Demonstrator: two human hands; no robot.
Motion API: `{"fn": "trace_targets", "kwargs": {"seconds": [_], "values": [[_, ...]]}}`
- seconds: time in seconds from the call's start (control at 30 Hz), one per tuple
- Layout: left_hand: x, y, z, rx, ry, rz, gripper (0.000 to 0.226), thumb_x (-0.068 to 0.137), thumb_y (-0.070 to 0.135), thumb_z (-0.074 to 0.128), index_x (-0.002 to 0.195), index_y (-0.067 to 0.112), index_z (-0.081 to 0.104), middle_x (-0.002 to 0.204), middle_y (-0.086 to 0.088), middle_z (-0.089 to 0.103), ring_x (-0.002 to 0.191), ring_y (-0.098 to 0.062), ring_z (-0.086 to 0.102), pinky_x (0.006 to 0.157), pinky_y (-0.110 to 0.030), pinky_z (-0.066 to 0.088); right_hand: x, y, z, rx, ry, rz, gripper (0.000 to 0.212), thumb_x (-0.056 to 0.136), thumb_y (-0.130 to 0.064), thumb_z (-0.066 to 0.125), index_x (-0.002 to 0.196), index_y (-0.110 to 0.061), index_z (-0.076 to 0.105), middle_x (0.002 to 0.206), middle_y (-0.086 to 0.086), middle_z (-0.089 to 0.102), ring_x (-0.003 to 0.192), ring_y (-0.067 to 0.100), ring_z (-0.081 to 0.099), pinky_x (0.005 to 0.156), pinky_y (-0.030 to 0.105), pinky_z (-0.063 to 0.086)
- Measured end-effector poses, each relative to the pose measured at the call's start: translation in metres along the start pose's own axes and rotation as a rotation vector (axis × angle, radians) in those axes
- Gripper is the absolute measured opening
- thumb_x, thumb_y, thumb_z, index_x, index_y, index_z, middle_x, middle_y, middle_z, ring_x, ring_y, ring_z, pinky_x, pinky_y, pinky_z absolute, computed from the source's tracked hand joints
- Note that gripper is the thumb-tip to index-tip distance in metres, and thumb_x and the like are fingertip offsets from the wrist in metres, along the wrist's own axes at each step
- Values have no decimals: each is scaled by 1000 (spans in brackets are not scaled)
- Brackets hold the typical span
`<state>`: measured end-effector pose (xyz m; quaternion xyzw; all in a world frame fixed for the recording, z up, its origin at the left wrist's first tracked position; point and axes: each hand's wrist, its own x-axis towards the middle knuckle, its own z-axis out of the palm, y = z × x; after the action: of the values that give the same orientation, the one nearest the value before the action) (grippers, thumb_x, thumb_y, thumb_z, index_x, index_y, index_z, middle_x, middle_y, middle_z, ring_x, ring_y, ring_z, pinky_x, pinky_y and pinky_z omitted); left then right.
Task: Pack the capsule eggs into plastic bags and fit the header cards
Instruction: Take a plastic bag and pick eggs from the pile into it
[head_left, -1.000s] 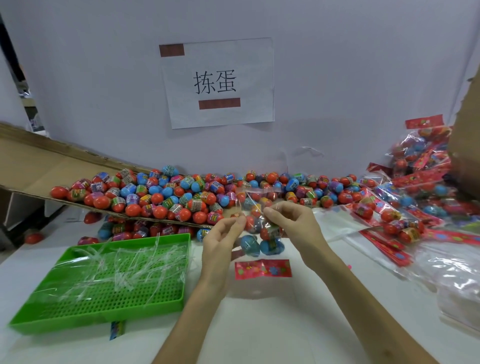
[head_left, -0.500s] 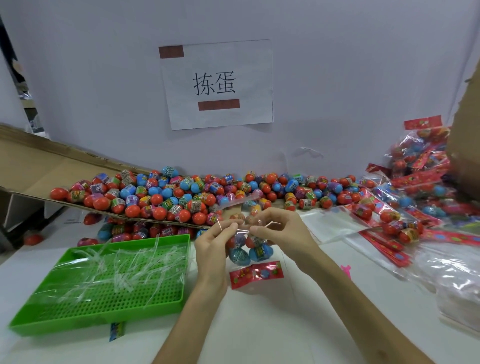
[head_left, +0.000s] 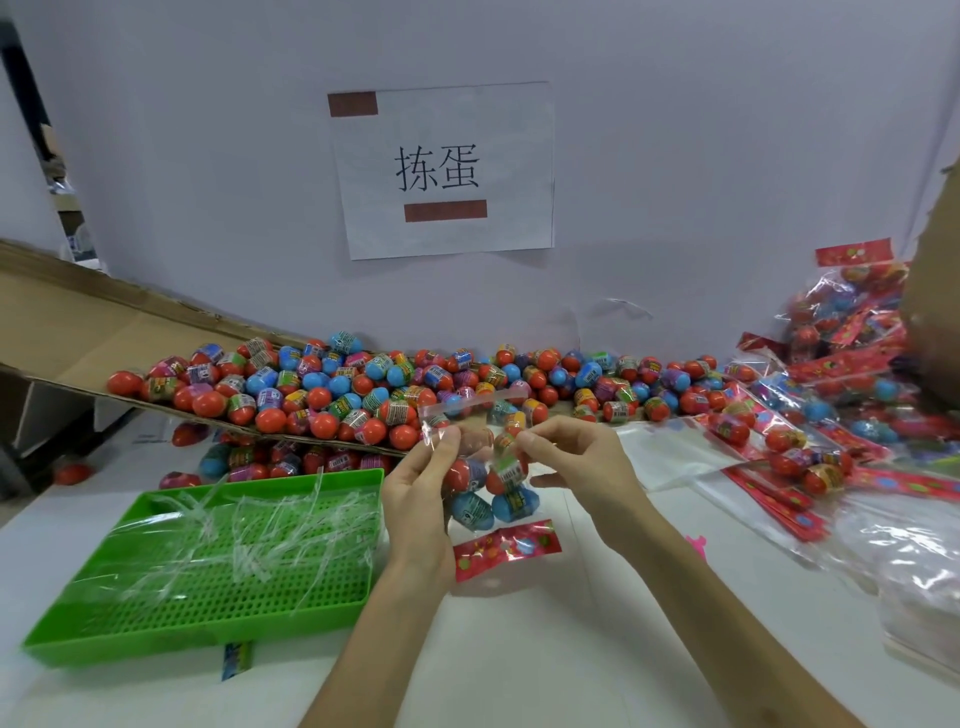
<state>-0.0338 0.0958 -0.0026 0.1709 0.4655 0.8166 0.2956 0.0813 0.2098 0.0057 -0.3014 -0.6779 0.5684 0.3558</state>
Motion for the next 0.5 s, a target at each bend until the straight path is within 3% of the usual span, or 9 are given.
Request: {"fn": "trace_targets", "kwargs": {"seconds": [0.17,0.27,0.33,0.5], "values": [[1,0,0,-74,9,-46,23,79,29,78,95,13,83,103,-16,79,90,-28,78,76,-37,65,0,-1,1,22,4,-23,14,94,-32,71,89,-20,76,84,-3,77,81,12,74,63,23,59],[3,3,-3,-150,30,-84,27,79,27,77,101,12,81,102,-14,80,87,-25,78,69,-35,64,-2,-3,-1,8,-128,32,18,89,-43,73,97,-27,74,92,-5,76,88,11,74,66,23,59],[5,4,-6,-172,47,-92,35,76,29,79,106,10,79,103,-15,79,86,-25,78,68,-36,64,-3,-2,-2,-80,-198,55,16,85,-49,76,92,-34,74,92,-10,76,88,6,72,65,19,57],[7,3,-8,-174,50,-75,25,75,30,79,95,15,82,101,-13,80,86,-24,79,64,-33,63,-5,-4,-2,-123,-284,101,15,82,-58,76,85,-44,71,89,-14,76,79,4,71,64,16,55]]}}
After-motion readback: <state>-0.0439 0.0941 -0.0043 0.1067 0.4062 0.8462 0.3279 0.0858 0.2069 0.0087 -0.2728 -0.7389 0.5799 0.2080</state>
